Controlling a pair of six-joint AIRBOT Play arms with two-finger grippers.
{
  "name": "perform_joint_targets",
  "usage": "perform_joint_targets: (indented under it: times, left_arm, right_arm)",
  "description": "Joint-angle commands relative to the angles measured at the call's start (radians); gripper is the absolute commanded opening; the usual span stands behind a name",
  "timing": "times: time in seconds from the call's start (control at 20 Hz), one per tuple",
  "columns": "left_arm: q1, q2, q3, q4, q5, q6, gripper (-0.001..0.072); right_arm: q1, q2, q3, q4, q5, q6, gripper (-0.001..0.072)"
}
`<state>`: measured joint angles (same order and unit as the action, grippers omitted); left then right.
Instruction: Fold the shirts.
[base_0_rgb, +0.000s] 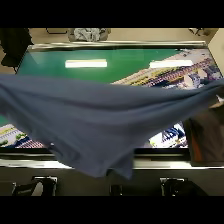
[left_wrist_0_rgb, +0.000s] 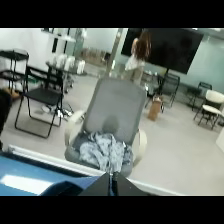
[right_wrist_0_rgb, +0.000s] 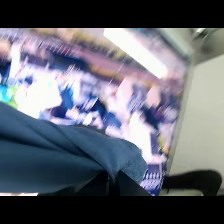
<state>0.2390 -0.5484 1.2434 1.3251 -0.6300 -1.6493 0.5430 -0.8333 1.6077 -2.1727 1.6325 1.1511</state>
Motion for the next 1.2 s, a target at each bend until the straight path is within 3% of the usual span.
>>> perform_joint_targets:
  times: [0.0,0.1,0.2,0.35,0.5,0.55,0.6,0.65,0.8,0.85,0.95,1.05,1.15]
  left_arm:
    - [-0.067,-0.163,-0.076,-0.001,0.117,0.069,0.0025]
    - [-0.123,-0.338,-0.092,-0.001,0.181,0.138,0.0025]
    - [-0.161,-0.513,-0.091,-0.001,0.243,0.204,0.0026]
    - [-0.188,-0.733,-0.089,-0.001,0.260,0.210,0.0027]
    - [-0.217,-0.852,-0.089,-0.002,0.205,0.210,0.0031]
    - [-0.224,-0.858,-0.089,0.000,0.160,0.211,0.0107]
    - [-0.224,-0.852,-0.088,0.000,0.114,0.211,0.0350]
    - [-0.216,-0.837,-0.081,0.004,0.045,0.211,0.0688]
    - [-0.142,-0.779,-0.018,0.014,-0.338,0.172,0.0717]
    - [-0.113,-0.760,-0.013,0.011,-0.475,0.122,0.0715]
    - [-0.080,-0.710,-0.070,0.010,-0.691,0.142,0.0714]
    - [-0.079,-0.618,-0.243,-0.024,-0.755,0.147,0.0714]
    - [-0.087,-0.491,-0.475,-0.173,-0.699,0.151,0.0714]
  right_arm:
    - [0.000,-0.150,-0.190,0.061,-0.032,0.029,0.0048]
    - [-0.013,-0.257,-0.345,0.092,-0.274,0.093,0.0048]
    - [-0.097,-0.399,-0.382,0.217,-0.454,0.167,0.0048]
    - [-0.277,-0.568,-0.381,0.481,-0.706,0.221,0.0048]
    - [-0.415,-0.641,-0.381,0.746,-0.832,0.218,0.0048]
    - [-0.439,-0.645,-0.381,0.781,-0.842,0.215,0.0048]
    - [-0.460,-0.640,-0.381,0.790,-0.840,0.197,0.0048]
    - [-0.475,-0.632,-0.377,0.790,-0.819,0.158,0.0048]
    - [-0.520,-0.578,-0.370,0.777,-0.703,-0.017,0.0048]
    - [-0.532,-0.560,-0.370,0.758,-0.655,-0.042,0.0048]
    - [-0.547,-0.537,-0.370,0.705,-0.544,-0.086,0.0049]
    - [-0.547,-0.535,-0.372,0.650,-0.442,-0.115,0.0049]
    - [-0.547,-0.535,-0.376,0.654,-0.407,-0.117,0.0049]
